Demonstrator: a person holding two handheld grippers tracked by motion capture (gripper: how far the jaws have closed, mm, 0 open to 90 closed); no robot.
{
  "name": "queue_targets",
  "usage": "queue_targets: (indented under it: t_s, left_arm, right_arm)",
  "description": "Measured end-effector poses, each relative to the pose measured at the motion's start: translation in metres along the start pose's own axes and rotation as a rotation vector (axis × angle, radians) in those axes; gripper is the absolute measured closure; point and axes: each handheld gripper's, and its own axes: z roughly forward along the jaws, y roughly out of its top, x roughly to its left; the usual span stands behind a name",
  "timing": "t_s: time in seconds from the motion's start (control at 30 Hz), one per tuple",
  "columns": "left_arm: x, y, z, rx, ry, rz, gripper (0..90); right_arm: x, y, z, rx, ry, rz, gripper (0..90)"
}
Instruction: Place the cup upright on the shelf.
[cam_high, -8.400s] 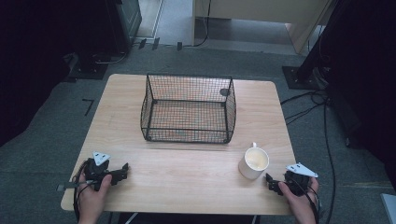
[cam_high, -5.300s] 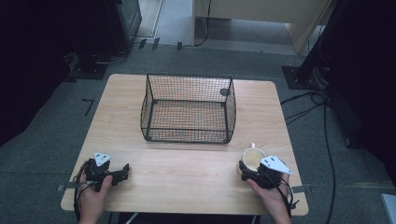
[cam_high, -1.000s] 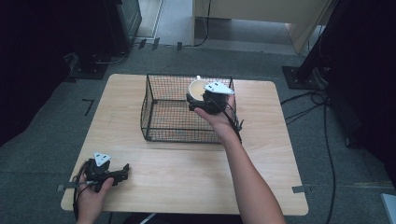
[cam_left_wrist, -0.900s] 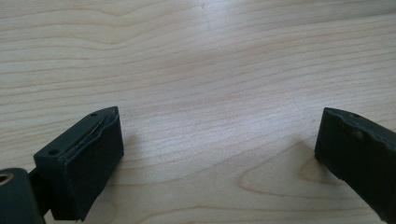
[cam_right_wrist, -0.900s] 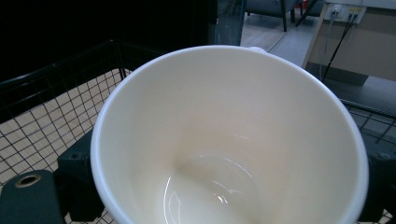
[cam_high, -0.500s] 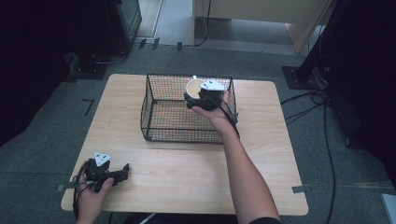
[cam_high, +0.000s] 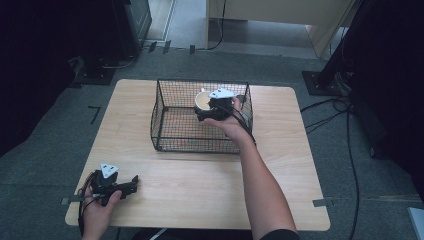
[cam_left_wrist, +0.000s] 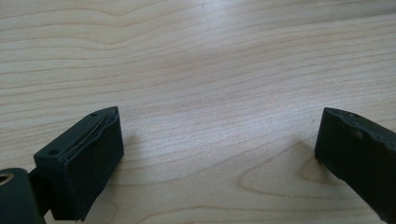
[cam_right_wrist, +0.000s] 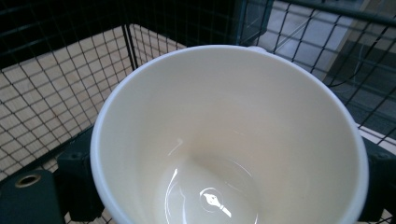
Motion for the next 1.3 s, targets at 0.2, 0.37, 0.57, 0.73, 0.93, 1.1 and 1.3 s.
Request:
queue_targets:
  t_s: [0.2, 0.37, 0.57, 0.73, 0.93, 1.1, 1.3]
  left_arm:
    - [0.000, 0.000, 0.000, 0.000, 0.000, 0.000, 1.6]
    - [0.000, 0.000, 0.000, 0.000, 0.000, 0.000, 1.6]
    - [0.000, 0.000, 0.000, 0.000, 0.000, 0.000, 1.6]
    - [0.000, 0.000, 0.000, 0.000, 0.000, 0.000, 1.6]
    - [0.000, 0.000, 0.000, 0.000, 0.000, 0.001, 1.6]
    - [0.000, 0.000, 0.000, 0.001, -0.001, 0.003, 1.6]
    - [0.000, 0.000, 0.000, 0.001, -0.003, 0.003, 1.6]
  right_arm:
    - [0.007, -0.003, 0.008, 0.078, -0.013, -0.060, 10.2]
    - [0.007, -0.005, 0.012, 0.116, -0.015, -0.068, 10.2]
    - [0.008, -0.007, 0.015, 0.168, -0.016, -0.092, 10.1]
    - [0.011, -0.008, 0.017, 0.203, -0.006, -0.119, 10.0]
    - [0.010, -0.009, 0.020, 0.237, 0.002, -0.104, 9.9]
    - [0.008, -0.008, 0.019, 0.273, 0.004, -0.090, 9.7]
    - [0.005, -0.004, 0.016, 0.248, -0.035, -0.081, 0.0]
